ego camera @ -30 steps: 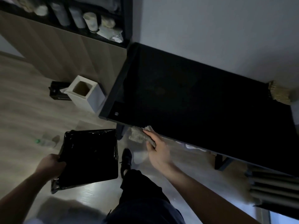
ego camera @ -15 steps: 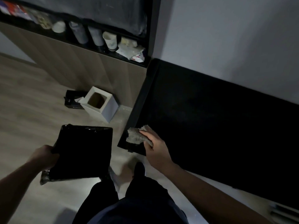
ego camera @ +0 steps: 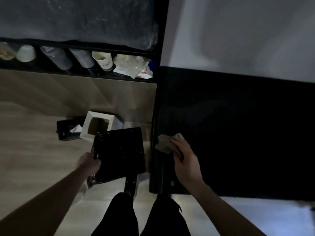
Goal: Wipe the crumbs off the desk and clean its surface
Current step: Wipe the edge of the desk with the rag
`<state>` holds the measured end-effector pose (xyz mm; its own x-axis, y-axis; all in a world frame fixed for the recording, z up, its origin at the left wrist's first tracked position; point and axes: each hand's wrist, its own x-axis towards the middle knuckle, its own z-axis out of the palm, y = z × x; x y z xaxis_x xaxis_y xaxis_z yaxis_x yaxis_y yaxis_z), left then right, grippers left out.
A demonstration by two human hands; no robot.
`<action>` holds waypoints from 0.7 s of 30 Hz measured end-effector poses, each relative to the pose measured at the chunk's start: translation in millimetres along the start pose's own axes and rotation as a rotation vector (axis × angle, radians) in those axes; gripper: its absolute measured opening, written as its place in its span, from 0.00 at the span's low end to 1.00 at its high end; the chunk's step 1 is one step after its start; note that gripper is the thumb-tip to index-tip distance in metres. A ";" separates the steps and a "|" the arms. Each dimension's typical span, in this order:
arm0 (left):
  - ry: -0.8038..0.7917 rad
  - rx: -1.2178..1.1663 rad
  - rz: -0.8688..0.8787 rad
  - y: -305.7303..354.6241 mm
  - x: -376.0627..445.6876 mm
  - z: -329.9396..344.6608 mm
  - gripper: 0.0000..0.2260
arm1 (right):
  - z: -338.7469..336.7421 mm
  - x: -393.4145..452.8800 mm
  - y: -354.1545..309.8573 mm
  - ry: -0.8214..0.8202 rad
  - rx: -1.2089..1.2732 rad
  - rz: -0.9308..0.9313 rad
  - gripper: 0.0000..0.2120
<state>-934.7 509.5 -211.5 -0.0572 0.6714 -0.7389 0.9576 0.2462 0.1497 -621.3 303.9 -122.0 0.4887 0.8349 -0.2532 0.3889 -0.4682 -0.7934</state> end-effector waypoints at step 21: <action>-0.057 0.169 0.052 58.7 304.9 178.6 0.17 | 43.8 174.1 66.2 0.326 -0.337 -0.091 0.26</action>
<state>-845.4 603.8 -545.4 0.0053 0.6387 -0.7695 0.9929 0.0878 0.0797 -544.7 430.9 -242.9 0.6394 0.7679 0.0387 0.6468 -0.5099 -0.5671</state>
